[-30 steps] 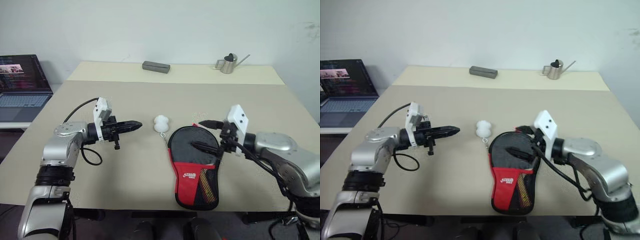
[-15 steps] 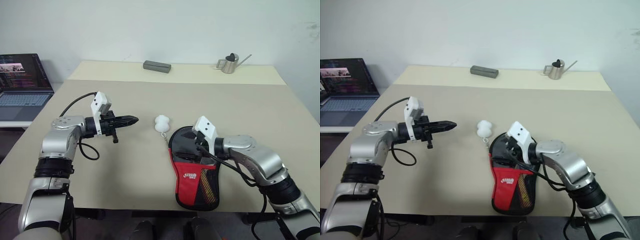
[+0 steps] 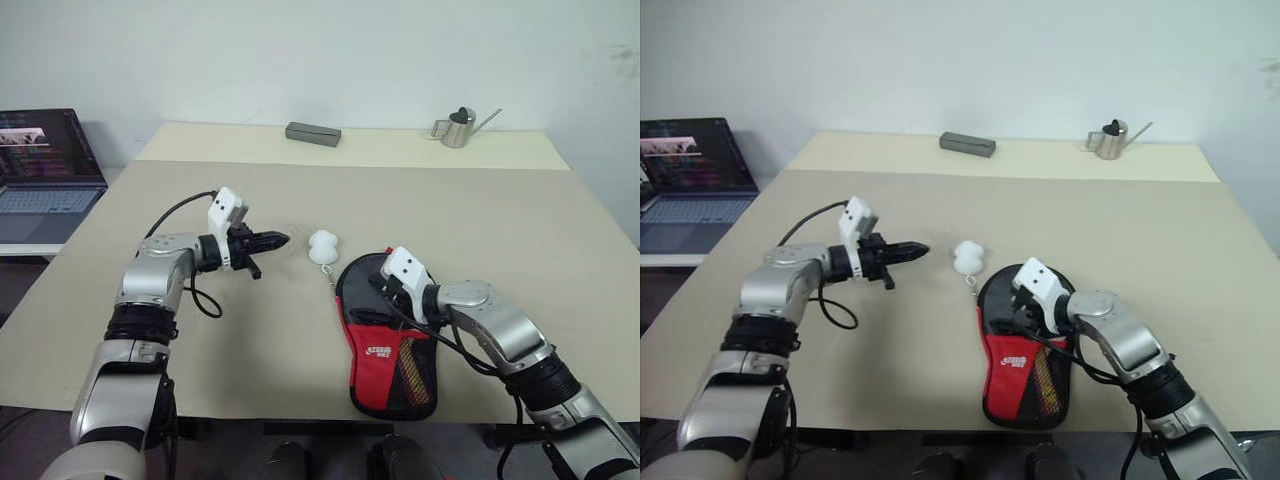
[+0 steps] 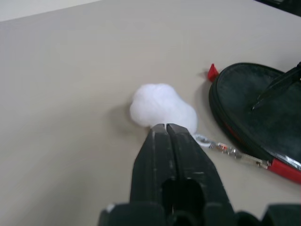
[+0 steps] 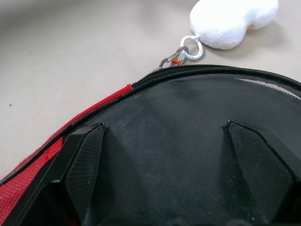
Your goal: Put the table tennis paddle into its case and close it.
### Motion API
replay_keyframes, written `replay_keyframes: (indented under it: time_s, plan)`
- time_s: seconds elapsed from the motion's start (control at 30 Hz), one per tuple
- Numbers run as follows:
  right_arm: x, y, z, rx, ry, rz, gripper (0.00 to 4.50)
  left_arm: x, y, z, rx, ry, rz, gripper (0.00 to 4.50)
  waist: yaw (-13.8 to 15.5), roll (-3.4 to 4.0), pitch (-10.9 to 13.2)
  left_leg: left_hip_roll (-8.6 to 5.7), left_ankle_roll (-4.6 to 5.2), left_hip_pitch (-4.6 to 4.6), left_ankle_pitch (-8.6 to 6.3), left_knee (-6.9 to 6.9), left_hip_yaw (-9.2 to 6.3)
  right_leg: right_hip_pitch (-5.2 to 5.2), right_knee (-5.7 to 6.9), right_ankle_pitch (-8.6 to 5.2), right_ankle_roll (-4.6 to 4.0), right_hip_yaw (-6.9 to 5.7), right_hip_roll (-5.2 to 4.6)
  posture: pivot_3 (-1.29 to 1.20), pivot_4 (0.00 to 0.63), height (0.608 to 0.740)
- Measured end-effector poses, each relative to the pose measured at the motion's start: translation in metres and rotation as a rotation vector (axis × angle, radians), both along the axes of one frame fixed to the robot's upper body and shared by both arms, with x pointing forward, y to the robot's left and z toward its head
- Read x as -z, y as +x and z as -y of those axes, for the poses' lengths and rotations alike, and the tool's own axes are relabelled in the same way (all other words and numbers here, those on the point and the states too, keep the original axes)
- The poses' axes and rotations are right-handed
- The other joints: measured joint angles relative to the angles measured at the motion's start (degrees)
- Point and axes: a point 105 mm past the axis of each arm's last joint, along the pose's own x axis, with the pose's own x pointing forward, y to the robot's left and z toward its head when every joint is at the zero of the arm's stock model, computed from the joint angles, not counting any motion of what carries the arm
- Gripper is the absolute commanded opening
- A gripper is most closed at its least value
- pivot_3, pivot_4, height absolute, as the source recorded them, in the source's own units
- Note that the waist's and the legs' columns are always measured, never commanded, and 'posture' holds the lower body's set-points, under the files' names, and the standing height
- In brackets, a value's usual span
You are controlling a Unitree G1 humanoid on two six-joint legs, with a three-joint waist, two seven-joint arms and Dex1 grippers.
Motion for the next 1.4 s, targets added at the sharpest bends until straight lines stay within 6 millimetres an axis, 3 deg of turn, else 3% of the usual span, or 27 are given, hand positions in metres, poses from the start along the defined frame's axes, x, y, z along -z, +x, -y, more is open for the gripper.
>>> replay_keyframes:
  time_s: [0.33, 0.57, 0.87, 1.3, 1.4]
  plan:
    - [0.000, 0.000, 0.000, 0.000, -0.009, 0.005, 4.50, 0.008, 0.002, 0.005, -0.052, 0.005, -0.033, 4.46, 0.07, 0.00, -0.01, 0.01, 0.00, 0.04, 0.00, 0.01, -0.03, 0.05, 0.00, 0.00, -0.01, 0.03, 0.00, 0.00, 0.150, 0.740]
    - [0.001, -0.001, -0.001, -0.007, -0.014, 0.003, 4.50, 0.030, 0.008, 0.035, -0.094, 0.011, -0.069, 4.46, 0.07, -0.01, -0.02, 0.00, 0.00, 0.06, 0.00, 0.02, -0.05, 0.08, 0.00, 0.01, -0.01, 0.04, -0.01, 0.00, 0.150, 0.740]
    - [0.003, -0.001, -0.002, -0.009, -0.019, 0.004, 4.50, 0.039, 0.041, 0.040, -0.275, 0.038, -0.093, 4.46, 0.09, -0.04, -0.05, -0.02, -0.01, 0.10, 0.00, 0.03, -0.02, 0.11, 0.01, 0.01, 0.00, -0.02, -0.01, 0.00, 0.150, 0.740]
    - [0.004, -0.003, -0.006, -0.004, -0.011, 0.000, 4.50, 0.046, 0.049, 0.069, -0.239, 0.004, -0.153, 4.46, 0.02, -0.05, -0.06, -0.03, -0.01, 0.21, 0.00, 0.02, 0.01, 0.18, 0.03, 0.01, 0.00, -0.05, 0.02, 0.00, 0.150, 0.740]
    - [0.004, -0.003, -0.006, 0.003, -0.010, 0.003, 4.50, 0.047, 0.048, 0.071, -0.221, 0.001, -0.160, 3.59, 0.03, -0.05, -0.07, -0.03, -0.01, 0.20, 0.00, 0.02, 0.01, 0.18, 0.03, 0.01, 0.00, -0.04, 0.02, 0.00, 0.150, 0.740]
